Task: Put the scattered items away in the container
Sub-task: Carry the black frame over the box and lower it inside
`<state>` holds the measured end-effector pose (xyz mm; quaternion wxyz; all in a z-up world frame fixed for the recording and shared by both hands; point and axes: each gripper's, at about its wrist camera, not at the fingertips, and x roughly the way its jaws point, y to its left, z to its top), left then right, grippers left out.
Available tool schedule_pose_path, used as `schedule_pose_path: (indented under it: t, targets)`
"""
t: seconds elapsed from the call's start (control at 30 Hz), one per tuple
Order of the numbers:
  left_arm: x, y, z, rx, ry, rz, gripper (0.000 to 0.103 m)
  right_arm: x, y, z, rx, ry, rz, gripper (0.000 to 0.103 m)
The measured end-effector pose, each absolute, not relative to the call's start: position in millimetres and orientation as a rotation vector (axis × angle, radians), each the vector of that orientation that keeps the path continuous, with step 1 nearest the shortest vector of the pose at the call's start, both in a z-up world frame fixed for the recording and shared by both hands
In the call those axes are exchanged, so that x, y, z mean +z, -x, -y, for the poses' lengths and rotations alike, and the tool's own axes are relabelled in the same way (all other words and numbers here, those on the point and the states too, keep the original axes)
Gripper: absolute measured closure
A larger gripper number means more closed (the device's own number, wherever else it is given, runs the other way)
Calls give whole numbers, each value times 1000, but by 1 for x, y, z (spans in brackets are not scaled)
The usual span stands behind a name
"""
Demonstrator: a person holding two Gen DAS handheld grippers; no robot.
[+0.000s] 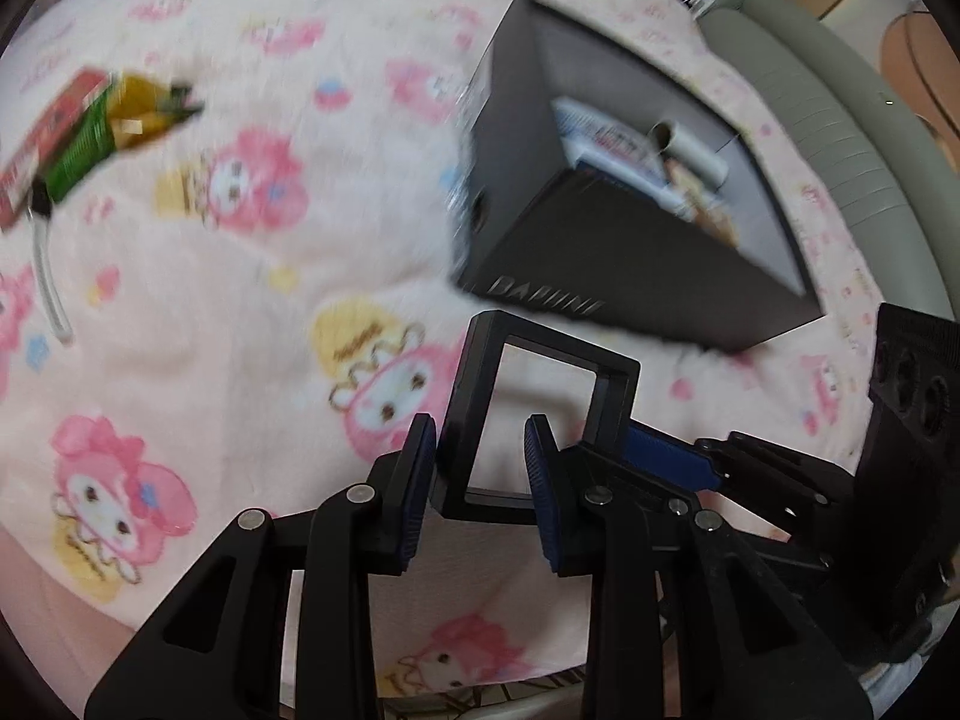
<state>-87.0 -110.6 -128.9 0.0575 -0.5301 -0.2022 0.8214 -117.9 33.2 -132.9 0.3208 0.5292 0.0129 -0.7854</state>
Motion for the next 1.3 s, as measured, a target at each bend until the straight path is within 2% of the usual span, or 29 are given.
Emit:
schedule_pose_path:
  t: [0.17, 0.33, 0.7, 0.97, 1.3]
  targets:
    - [-100, 86, 98, 2495, 1536, 567, 74, -110, 123, -49, -2104, -1333, 12, 82]
    - [-92, 101, 71, 2479, 1490, 568, 74, -85, 125, -64, -2159, -1268, 47, 83]
    - [-57, 137, 21, 2451, 1379, 438, 74, -38, 144, -117, -2289, -1144, 160, 83]
    - [-52, 192, -24, 2408, 1324, 350, 76, -34, 182, -162, -2391, -1144, 214, 83]
    - [-71, 255, -50, 2366, 1347, 317, 77, -50, 236, -191, -2448, -1194, 221, 84]
